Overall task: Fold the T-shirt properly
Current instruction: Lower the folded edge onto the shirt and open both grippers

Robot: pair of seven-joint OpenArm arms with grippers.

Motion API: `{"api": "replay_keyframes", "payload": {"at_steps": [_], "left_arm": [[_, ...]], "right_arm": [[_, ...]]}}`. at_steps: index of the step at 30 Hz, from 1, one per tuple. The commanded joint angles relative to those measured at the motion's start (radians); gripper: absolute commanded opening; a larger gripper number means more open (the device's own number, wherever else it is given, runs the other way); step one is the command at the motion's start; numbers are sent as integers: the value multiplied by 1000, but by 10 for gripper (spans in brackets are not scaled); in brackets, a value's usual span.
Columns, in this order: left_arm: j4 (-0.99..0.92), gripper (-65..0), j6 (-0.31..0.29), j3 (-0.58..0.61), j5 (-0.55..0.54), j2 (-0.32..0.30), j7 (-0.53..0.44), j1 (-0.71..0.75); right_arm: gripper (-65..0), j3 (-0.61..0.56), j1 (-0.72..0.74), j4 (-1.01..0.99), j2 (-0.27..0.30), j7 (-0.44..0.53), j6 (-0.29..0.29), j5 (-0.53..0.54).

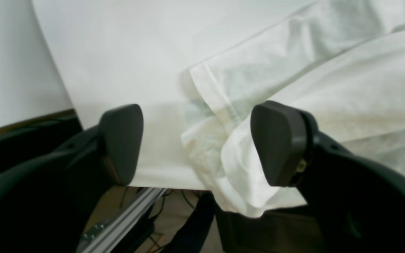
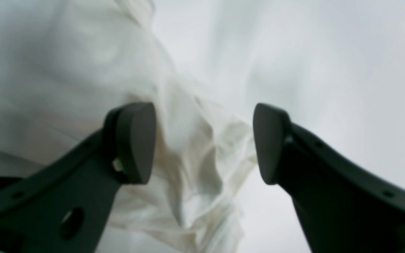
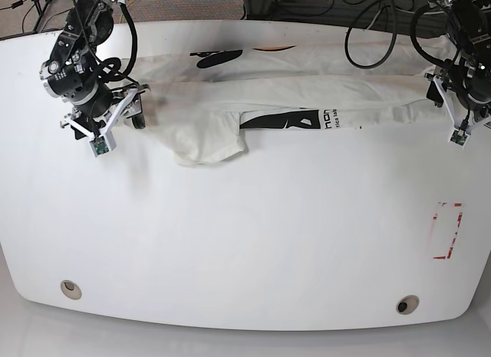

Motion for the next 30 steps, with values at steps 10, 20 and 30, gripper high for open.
{"api": "replay_keyframes", "payload": {"at_steps": [10, 20, 30], "left_arm": [[-26, -363, 2, -83, -6, 34, -22, 5], [-158, -481, 2, -71, -6, 34, -148, 91], [-361, -481, 2, 10, 93, 31, -281, 71]], "right_arm": [[-344, -6, -22, -10, -6, 15, -1, 236], [-526, -6, -71, -151, -4, 75, -1, 233], [-512, -7, -69, -342, 106, 190, -1, 231]]}}
